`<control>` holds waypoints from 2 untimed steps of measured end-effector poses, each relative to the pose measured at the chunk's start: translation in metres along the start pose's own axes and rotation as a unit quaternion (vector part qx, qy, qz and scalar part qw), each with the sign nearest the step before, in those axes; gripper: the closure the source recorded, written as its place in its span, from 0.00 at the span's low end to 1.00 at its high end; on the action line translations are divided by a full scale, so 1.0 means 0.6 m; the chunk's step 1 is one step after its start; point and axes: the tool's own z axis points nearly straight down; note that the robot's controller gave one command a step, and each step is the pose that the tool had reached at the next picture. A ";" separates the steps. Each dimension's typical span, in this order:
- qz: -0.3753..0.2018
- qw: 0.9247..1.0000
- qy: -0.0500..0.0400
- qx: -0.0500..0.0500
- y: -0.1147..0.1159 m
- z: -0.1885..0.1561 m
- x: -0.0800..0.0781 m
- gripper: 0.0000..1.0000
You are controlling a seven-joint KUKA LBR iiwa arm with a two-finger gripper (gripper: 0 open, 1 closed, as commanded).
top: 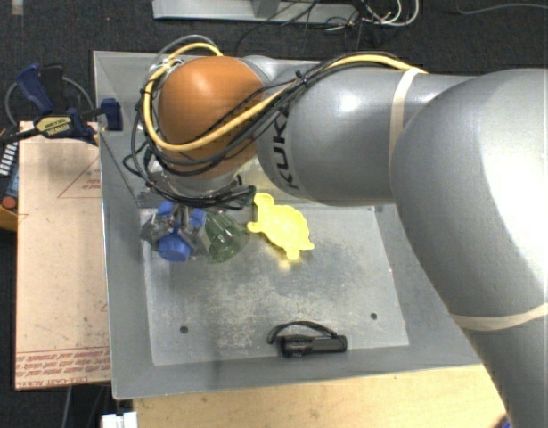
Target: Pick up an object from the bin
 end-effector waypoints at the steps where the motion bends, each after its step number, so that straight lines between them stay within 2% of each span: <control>1: 0.000 1.000 0.000 0.000 0.000 -0.004 0.000 1.00; 2: 0.001 1.000 0.001 -0.002 0.002 -0.009 0.001 1.00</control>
Offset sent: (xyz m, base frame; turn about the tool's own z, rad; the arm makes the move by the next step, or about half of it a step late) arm 0.0001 -0.0001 0.0443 0.0000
